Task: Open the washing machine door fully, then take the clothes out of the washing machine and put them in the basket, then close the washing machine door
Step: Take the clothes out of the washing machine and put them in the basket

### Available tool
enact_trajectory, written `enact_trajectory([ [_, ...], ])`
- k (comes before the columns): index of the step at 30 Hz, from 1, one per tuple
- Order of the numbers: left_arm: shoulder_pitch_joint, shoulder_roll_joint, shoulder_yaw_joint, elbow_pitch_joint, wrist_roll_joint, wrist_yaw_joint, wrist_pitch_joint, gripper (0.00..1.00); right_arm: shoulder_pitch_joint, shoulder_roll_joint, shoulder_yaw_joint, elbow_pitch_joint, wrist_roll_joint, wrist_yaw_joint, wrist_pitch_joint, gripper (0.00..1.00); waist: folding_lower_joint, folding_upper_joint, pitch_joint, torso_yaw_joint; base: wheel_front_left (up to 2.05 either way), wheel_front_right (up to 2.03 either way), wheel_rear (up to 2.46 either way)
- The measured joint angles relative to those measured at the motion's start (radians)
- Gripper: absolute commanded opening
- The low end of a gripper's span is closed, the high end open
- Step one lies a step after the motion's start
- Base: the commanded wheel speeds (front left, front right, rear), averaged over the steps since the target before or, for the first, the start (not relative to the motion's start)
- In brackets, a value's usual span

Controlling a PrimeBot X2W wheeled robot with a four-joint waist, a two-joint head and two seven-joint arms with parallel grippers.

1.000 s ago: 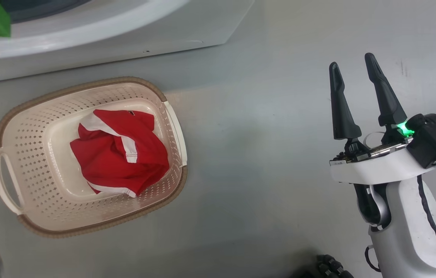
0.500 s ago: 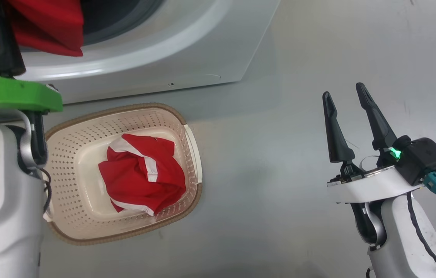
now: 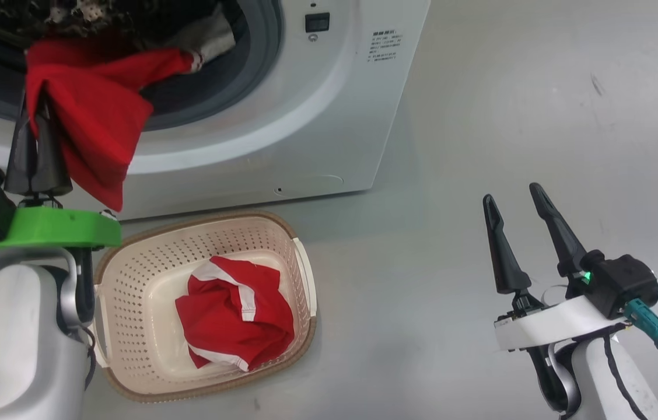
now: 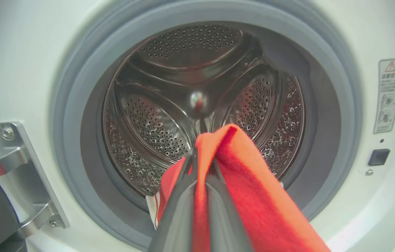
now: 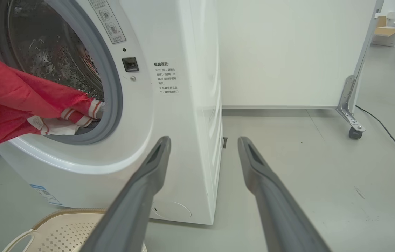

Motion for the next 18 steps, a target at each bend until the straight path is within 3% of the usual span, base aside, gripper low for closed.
enact_trajectory([
  [18,0.243,-0.047,-0.019,-0.146,0.015,0.015,0.0,0.0,0.108,0.001,0.013,0.009,-0.014,0.0,0.0,1.0,-0.0001,0.0,-0.175,0.002,0.0,0.0,0.0],
])
